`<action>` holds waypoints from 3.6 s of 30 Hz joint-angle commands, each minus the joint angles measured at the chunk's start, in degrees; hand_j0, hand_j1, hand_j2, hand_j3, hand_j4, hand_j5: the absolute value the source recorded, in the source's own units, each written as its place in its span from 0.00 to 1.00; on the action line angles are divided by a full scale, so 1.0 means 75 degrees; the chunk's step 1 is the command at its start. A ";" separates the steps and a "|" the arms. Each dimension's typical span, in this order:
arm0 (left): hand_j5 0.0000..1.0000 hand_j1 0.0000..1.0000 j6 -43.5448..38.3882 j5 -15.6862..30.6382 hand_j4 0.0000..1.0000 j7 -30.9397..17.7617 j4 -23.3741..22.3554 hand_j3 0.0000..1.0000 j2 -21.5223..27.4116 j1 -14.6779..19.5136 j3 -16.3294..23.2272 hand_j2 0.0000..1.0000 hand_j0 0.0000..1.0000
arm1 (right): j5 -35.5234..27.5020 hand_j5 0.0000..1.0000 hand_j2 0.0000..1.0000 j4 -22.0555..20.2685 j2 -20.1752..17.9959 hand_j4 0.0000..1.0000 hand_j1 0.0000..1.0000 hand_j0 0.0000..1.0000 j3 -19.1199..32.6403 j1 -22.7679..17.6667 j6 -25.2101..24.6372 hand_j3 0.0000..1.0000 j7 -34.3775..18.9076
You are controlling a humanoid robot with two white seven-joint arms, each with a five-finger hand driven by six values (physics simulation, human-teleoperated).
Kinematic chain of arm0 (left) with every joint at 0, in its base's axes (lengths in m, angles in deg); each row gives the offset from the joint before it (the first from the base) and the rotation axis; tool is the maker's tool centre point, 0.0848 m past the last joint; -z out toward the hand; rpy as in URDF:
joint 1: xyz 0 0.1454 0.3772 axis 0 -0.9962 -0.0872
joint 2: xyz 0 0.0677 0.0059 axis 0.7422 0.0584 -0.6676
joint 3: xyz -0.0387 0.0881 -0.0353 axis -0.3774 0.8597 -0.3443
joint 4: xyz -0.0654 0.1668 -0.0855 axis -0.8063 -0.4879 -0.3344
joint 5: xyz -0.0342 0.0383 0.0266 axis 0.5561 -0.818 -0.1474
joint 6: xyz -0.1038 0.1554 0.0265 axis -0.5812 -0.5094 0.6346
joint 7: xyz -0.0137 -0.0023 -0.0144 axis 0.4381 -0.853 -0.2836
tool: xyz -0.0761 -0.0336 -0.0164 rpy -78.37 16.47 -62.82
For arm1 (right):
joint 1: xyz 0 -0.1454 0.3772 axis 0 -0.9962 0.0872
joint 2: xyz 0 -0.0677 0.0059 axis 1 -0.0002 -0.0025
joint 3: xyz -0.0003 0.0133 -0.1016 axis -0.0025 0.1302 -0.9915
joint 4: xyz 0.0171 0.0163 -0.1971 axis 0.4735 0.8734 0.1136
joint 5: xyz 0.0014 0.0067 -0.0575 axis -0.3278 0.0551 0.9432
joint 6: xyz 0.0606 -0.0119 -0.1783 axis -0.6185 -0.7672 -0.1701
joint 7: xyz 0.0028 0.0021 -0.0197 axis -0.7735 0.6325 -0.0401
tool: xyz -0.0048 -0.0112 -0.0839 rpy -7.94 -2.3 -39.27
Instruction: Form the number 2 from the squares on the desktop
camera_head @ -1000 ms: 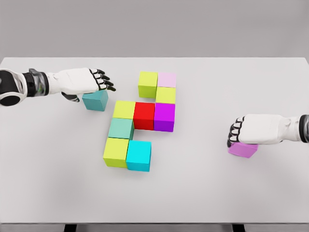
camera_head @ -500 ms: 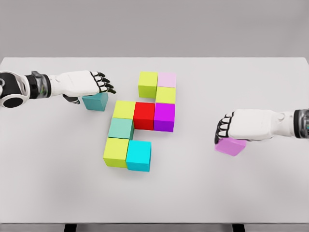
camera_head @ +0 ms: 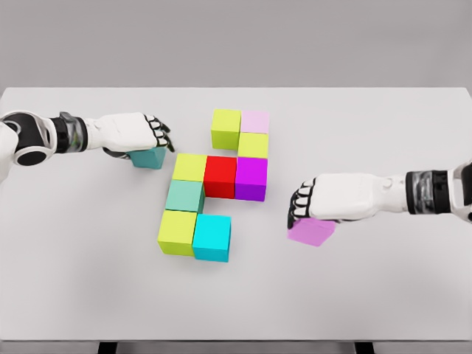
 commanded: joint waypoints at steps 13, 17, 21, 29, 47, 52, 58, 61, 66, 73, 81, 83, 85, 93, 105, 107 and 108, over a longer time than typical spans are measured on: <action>0.66 0.66 -0.0004 0.0026 0.66 -0.0003 -0.0014 0.66 0.0015 0.0012 -0.0153 0.66 0.66 | 0.0013 0.63 0.63 0.0022 0.0838 0.63 0.63 0.63 -0.0230 0.0082 -0.0014 0.63 -0.0644; 0.67 0.67 -0.0004 0.0026 0.67 -0.0003 -0.0213 0.67 0.0027 0.0059 -0.0236 0.67 0.67 | 0.0142 0.63 0.63 0.0034 0.1002 0.63 0.63 0.63 -0.0219 0.0082 -0.0014 0.63 -0.0644; 0.68 0.68 -0.0004 0.0026 0.68 -0.0003 -0.0553 0.68 -0.0067 0.0117 -0.0282 0.68 0.68 | 0.0130 0.64 0.64 0.0069 0.1096 0.64 0.64 0.64 -0.0195 0.0082 -0.0014 0.64 -0.0855; 0.69 0.69 -0.0004 0.0014 0.69 -0.0003 -0.1444 0.69 -0.0746 0.0434 -0.0376 0.69 0.69 | 0.0236 0.98 0.98 0.0081 0.1202 0.98 0.98 0.98 -0.0148 0.0070 -0.0014 0.98 -0.0949; 0.69 0.69 -0.0004 0.0002 0.69 -0.0003 -0.2487 0.69 -0.1930 0.1019 -0.0376 0.69 0.69 | -0.1381 0.99 0.99 0.0010 -0.0509 0.99 0.99 0.99 0.0649 0.0047 -0.0014 0.99 -0.0902; 0.71 0.71 -0.0004 0.0014 0.71 -0.0003 -0.2487 0.71 -0.2059 0.1066 -0.0364 0.71 0.71 | -0.0972 0.99 0.99 0.0022 -0.0967 0.99 0.99 0.99 0.0145 0.0023 -0.0014 0.99 -0.0937; 0.72 0.72 -0.0004 0.0002 0.72 -0.0003 -0.2475 0.72 -0.2094 0.1066 -0.0364 0.72 0.72 | -0.0280 0.99 0.99 0.0057 -0.0920 0.99 0.99 0.99 -0.0183 0.0000 -0.0014 0.99 -0.0949; 0.72 0.72 -0.0004 0.0014 0.72 -0.0003 -0.2475 0.72 -0.2094 0.1066 -0.0364 0.72 0.72 | -0.0057 0.99 0.99 0.0045 -0.0802 0.99 0.99 0.99 -0.0265 0.0000 -0.0014 0.99 -0.0949; 0.72 0.72 -0.0004 0.0014 0.72 -0.0003 -0.2440 0.72 -0.2165 0.1055 -0.0364 0.72 0.72 | 0.0072 0.99 0.99 0.0022 -0.0638 0.99 0.99 0.99 -0.0406 -0.0023 -0.0014 0.99 -0.0949; 0.73 0.73 -0.0004 0.0002 0.73 -0.0003 -0.2452 0.73 -0.2235 0.1055 -0.0364 0.73 0.73 | 0.0048 0.99 0.99 0.0010 -0.0345 0.99 0.99 0.99 -0.0406 -0.0012 -0.0014 0.99 -0.0926; 0.75 0.75 -0.0004 0.0002 0.75 -0.0003 -0.2464 0.75 -0.2282 0.1043 -0.0364 0.75 0.75 | 0.0060 0.99 0.99 0.0010 -0.0193 0.99 0.99 0.99 -0.0465 -0.0012 -0.0014 0.99 -0.0937; 0.76 0.76 -0.0004 0.0002 0.76 -0.0003 -0.2464 0.76 -0.2352 0.1031 -0.0364 0.76 0.76 | 0.0060 0.99 0.99 0.0010 -0.0123 0.99 0.99 0.99 -0.0465 -0.0012 -0.0014 0.99 -0.0937; 0.76 0.76 -0.0004 0.0002 0.76 -0.0003 -0.2464 0.76 -0.2364 0.1031 -0.0364 0.76 0.76 | 0.0072 0.99 0.99 0.0010 -0.0076 0.99 0.99 0.99 -0.0465 -0.0012 -0.0014 0.99 -0.0949; 0.90 0.90 -0.0004 0.0002 0.90 -0.0003 -0.2475 0.90 -0.2364 0.1031 -0.0364 0.90 0.90 | 0.0212 0.99 0.99 0.0034 -0.0029 0.99 0.99 0.99 -0.0453 0.0023 -0.0014 0.99 -0.0961; 1.00 1.00 -0.0004 0.0002 1.00 -0.0003 -0.2487 1.00 -0.2434 0.1043 -0.0364 1.00 1.00 | 0.0271 0.99 0.99 0.0022 0.0147 0.99 0.99 0.99 -0.0465 0.0023 -0.0014 0.99 -0.0961; 1.00 1.00 -0.0004 0.0014 1.00 -0.0003 -0.2487 1.00 -0.2422 0.1055 -0.0376 1.00 1.00 | 0.0271 0.99 0.99 0.0022 0.0252 0.99 0.99 0.99 -0.0465 0.0023 -0.0014 0.99 -0.0961; 1.00 1.00 -0.0004 0.0026 1.00 -0.0003 -0.2487 1.00 -0.2399 0.1055 -0.0376 1.00 1.00 | 0.0271 0.99 0.99 0.0022 0.0276 0.99 0.99 0.99 -0.0465 0.0023 -0.0014 0.99 -0.0961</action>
